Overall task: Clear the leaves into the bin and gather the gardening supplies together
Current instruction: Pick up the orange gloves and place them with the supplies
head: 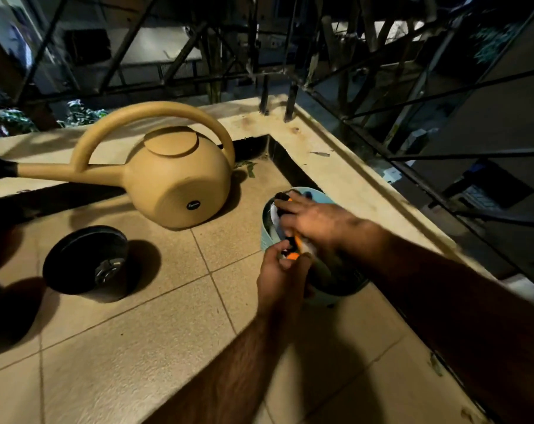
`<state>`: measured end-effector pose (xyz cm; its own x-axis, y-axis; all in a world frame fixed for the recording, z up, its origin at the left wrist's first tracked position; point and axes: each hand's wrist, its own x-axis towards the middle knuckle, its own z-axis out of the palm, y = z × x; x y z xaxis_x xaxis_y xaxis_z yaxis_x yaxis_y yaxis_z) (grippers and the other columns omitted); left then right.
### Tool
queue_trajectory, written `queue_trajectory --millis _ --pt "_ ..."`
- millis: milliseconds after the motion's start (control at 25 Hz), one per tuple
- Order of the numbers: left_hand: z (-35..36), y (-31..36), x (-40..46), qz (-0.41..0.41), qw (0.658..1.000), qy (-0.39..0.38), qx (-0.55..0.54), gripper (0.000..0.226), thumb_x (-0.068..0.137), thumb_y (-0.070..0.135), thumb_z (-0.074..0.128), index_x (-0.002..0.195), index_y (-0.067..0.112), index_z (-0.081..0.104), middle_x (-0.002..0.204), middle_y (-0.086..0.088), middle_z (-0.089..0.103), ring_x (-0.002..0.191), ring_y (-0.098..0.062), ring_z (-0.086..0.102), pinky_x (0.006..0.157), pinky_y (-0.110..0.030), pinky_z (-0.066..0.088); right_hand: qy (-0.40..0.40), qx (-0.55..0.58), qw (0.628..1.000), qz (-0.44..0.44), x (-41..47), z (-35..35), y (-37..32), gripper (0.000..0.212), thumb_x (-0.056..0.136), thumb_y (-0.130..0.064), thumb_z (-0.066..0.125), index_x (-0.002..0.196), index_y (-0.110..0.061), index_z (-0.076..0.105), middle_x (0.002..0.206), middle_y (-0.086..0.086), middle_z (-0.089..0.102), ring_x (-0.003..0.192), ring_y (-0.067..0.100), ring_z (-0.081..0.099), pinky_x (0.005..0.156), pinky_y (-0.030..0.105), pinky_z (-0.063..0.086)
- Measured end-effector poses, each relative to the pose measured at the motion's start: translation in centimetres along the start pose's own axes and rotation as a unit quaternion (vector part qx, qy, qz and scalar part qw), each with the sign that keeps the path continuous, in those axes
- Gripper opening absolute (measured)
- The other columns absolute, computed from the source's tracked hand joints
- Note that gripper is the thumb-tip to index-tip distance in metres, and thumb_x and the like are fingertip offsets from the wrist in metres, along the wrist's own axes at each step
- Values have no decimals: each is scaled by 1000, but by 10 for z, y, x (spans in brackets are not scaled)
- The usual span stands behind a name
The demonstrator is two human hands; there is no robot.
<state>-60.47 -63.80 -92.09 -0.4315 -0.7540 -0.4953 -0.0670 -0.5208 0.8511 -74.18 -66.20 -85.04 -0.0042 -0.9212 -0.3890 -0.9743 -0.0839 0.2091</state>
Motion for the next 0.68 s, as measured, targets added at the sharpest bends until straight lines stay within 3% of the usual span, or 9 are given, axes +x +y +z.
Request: queue_trajectory --millis 80,160,200,280,360,440,560,680 --pt "-7 5 7 35 988 -15 151 34 89 38 72 121 35 62 94 10 70 81 -10 70 70 -31 58 98 187 973 96 -1 21 -10 77 86 -5 71 150 -28 37 168 0 13 152 27 21 115 43 37" --pt "-16 8 16 114 943 -30 312 39 92 45 64 130 35 62 117 7 62 111 -15 59 95 -36 52 188 343 878 277 -5 39 -7 56 90 -12 65 141 -23 45 151 7 42 132 28 50 98 34 45" --pt "-18 10 20 145 905 -29 400 42 94 48 59 135 37 58 127 3 55 121 -19 49 103 -40 46 166 378 835 363 -7 46 -5 49 93 -22 65 138 -17 46 138 10 50 120 28 57 89 33 46" --pt "-16 16 25 173 812 -25 557 48 98 50 49 144 37 47 147 -6 37 134 -29 30 112 -48 30 36 415 807 419 -11 60 -4 61 91 -40 70 136 -9 44 115 8 56 103 28 59 72 30 45" --pt "-7 20 29 177 742 -43 645 56 102 49 41 155 34 30 164 -9 13 149 -38 8 120 -57 7 -31 445 802 397 -14 66 -9 62 87 -33 77 134 -7 46 107 4 58 93 23 56 62 25 41" --pt "-1 25 34 193 690 -54 695 60 104 49 33 160 33 16 168 -13 6 153 -40 -7 118 -58 -11 -27 433 813 388 -16 72 -12 54 87 -20 78 132 -11 51 122 9 62 102 25 60 73 26 47" --pt "5 34 43 224 642 -45 732 49 104 47 31 148 28 42 156 -16 36 151 -38 9 116 -62 -14 34 369 834 409 -23 62 1 46 90 -16 69 133 -21 54 127 11 61 116 31 60 93 38 52" --pt "7 32 40 228 591 -58 771 50 102 53 31 137 27 56 146 -14 44 143 -37 22 117 -63 -11 38 272 882 384 -31 62 1 48 92 -24 69 136 -21 50 128 14 60 119 36 59 98 42 51"
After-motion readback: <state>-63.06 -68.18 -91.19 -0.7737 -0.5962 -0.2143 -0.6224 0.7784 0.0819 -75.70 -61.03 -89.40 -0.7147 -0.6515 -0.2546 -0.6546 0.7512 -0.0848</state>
